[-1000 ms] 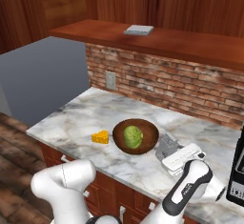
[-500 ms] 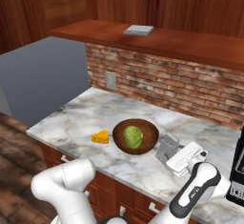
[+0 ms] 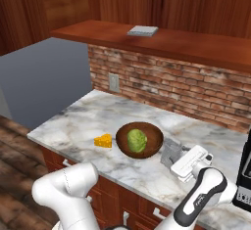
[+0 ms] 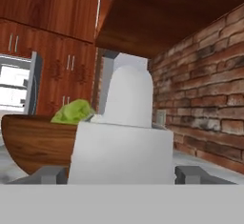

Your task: Pick the cheese from the fridge and the cheese grater from the cabinet and place them next to the salad bowl.

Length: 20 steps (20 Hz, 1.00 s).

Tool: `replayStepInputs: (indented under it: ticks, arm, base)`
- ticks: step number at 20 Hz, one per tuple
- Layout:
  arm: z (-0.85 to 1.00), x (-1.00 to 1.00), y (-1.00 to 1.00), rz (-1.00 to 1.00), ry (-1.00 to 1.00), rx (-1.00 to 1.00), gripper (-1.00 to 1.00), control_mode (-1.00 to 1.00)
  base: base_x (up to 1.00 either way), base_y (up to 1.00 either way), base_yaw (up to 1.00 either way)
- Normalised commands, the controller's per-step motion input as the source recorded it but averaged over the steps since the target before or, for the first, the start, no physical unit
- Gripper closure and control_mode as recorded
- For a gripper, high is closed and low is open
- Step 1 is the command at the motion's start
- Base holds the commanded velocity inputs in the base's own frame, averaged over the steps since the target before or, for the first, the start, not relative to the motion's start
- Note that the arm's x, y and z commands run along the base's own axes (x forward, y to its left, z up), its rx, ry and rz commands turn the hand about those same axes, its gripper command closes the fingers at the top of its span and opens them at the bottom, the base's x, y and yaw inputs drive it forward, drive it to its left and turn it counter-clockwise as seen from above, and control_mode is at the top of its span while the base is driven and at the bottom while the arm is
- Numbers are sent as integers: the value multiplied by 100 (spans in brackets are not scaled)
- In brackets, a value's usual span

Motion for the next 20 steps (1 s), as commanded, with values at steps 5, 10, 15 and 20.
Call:
replayStepInputs:
  ticks: [5,10,15,20]
  arm:
    - [0,-4,4,0,0,-14,-100,-100]
    - [0,-10,0,0,4,-12,-100,-100]
    - [11,-38,-3,-1,3,-13,-100,-100]
    - [8,-43,-15,-6,3,-16,-100,-100]
  base:
    - [0,0,0]
    - [0,0,0]
    - [0,0,0]
    - [0,0,0]
